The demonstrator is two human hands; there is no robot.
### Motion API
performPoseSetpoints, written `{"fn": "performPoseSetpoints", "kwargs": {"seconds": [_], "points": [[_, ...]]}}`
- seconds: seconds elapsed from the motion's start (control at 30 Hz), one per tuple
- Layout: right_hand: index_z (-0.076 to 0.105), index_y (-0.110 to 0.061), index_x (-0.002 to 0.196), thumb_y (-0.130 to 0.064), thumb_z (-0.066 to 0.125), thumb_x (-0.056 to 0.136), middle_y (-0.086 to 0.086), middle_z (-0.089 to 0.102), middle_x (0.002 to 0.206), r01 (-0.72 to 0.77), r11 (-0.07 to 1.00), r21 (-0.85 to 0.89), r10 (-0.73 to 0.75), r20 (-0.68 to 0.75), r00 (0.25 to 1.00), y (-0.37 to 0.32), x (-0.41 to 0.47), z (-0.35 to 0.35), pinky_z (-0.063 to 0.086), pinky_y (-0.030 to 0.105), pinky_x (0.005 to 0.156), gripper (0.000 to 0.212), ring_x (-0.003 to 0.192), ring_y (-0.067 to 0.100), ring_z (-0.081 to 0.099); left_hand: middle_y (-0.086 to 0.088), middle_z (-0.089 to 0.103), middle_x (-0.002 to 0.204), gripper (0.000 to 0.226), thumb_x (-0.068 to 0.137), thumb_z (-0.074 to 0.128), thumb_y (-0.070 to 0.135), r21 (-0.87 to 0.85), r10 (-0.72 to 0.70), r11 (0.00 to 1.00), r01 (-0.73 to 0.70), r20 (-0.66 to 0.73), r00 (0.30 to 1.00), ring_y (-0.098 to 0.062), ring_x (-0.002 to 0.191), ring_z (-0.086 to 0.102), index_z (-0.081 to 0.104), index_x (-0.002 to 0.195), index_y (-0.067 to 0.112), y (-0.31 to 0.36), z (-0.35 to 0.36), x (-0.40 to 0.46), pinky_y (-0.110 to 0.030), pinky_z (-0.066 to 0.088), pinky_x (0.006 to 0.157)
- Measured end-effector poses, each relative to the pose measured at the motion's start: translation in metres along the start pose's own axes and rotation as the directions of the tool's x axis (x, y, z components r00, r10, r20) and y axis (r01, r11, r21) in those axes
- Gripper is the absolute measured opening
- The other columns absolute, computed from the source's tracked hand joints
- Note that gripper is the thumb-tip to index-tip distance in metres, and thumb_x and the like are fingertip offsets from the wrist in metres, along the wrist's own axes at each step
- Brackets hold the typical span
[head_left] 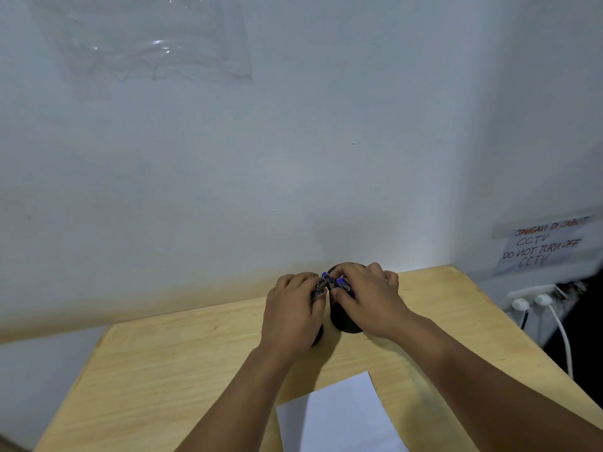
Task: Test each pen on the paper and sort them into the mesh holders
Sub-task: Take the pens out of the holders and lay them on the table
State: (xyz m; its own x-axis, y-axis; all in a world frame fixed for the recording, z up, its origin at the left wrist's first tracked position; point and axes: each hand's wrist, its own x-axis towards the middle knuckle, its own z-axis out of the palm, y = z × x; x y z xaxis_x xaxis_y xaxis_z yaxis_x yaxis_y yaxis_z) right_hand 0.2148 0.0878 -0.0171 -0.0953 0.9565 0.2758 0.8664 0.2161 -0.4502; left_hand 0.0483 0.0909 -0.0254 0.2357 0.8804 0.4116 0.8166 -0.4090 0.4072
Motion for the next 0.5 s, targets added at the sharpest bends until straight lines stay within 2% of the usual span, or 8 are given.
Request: {"fn": "performPoseSetpoints", "kwargs": {"seconds": [0.23, 0.5], "points": [[0.043, -0.038, 0.127, -0.043, 0.035, 0.099, -0.019, 0.055, 0.126, 0.062, 0.995, -0.084, -0.056, 0.081, 0.995, -0.0011, 0.0002, -0.0017, 0.021, 0.042, 0.102, 0.029, 0.12, 0.015, 0.039, 0.019, 0.06, 0.128, 0.028, 0.098, 0.05, 0.03, 0.0, -0.009, 1.0, 0.009, 0.018, 1.0, -0.014, 0.12, 0.044, 0.062, 0.123, 0.029, 0.0, 0.0006, -0.0009, -0.031, 0.035, 0.095], [0.044, -0.038, 0.118, -0.038, 0.036, 0.098, -0.018, 0.057, 0.096, 0.09, 0.992, -0.086, -0.085, 0.061, 0.995, -0.0056, 0.0001, -0.0047, 0.022, 0.038, 0.098, 0.022, 0.109, 0.014, 0.042, 0.026, 0.058, 0.128, 0.028, 0.098, 0.049, 0.033, -0.037, -0.016, 0.999, 0.017, 0.038, 0.999, -0.01, 0.118, 0.041, 0.061, 0.123, 0.036, -0.0013, -0.0024, -0.0025, -0.027, 0.032, 0.095]]}}
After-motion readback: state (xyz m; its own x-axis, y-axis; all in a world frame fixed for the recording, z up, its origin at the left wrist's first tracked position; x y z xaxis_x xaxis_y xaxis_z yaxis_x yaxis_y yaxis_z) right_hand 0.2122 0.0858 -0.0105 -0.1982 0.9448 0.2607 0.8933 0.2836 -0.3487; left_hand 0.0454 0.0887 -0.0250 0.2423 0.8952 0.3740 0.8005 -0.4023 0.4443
